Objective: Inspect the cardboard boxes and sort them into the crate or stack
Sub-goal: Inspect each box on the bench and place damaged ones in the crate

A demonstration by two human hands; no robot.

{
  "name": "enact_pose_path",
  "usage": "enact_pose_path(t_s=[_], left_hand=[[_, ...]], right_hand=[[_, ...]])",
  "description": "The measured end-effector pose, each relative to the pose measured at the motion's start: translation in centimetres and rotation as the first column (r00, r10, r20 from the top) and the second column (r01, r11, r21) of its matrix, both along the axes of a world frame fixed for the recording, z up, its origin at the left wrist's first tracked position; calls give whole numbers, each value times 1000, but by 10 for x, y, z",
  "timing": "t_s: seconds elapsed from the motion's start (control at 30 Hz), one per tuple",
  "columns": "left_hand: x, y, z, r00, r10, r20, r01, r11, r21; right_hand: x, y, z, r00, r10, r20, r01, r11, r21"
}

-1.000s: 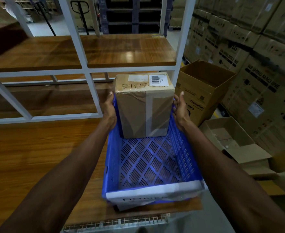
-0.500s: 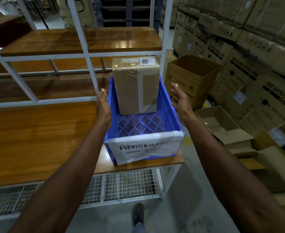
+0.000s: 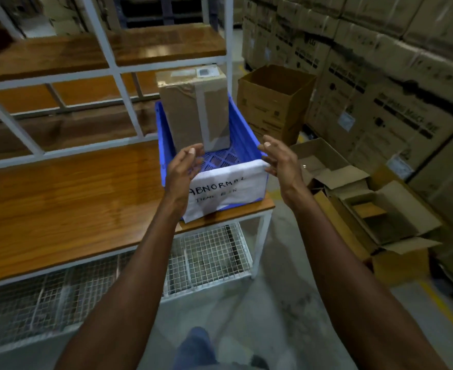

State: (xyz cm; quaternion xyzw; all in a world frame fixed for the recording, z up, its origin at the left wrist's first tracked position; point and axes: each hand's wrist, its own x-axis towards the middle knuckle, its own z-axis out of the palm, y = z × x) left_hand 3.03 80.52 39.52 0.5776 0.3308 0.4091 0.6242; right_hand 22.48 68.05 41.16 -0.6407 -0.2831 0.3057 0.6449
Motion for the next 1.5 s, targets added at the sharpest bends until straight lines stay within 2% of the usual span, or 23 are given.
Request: enact_pose_path(t_s=[0.13,0.23,0.4,0.5,0.6,0.73,0.83,0.97,1.03,1.13,1.23,1.33,1.5], left_hand=[[4,-11,-23,985,-158,72,166,978,-130],[0,-17,-44,956,-290,49,293,927,-233],[-30,-27,-95,864,-502,-44,467,829,-308],[-44,-42,-130,773,-625,-109,537,737,-411],[-50,-68,-169,657,-746,-110,587,597,-547],[-71,-128,-207,462,-860,-217,581,478,-659],[-93,-186,-229,289,-927,-241,595,370,-714],[-127,-260,-248,36,-960,-277,632,236,-738],[-140,-295,-254,-54,-952,-302,646,197,-737],[-165,-357,-265,-171,-931,-322,636,145,-758],[-187,-420,-273,-252,-916,-311,619,94,-780],[-202,-473,-278,-301,-901,-313,611,70,-789],[-208,-546,-275,-355,-864,-356,654,42,-756]], right_hand=[[-33,-26,-16,996,-85,14,86,996,-18],[-58,-40,-37,979,-201,-37,198,978,-59],[-121,-73,-92,864,-461,-203,431,885,-174],[-166,-105,-130,748,-611,-258,541,787,-295],[-212,-149,-171,594,-742,-310,623,669,-405],[-288,-222,-222,386,-849,-361,650,528,-546],[-344,-280,-249,215,-903,-371,665,414,-622],[-427,-355,-272,-29,-928,-370,684,252,-684],[-465,-387,-275,-126,-917,-379,687,195,-700],[-526,-443,-277,-263,-882,-391,706,100,-701],[-579,-501,-277,-373,-841,-391,718,5,-696],[-614,-556,-277,-430,-815,-389,707,-36,-706],[-628,-634,-274,-416,-838,-355,706,-51,-707]])
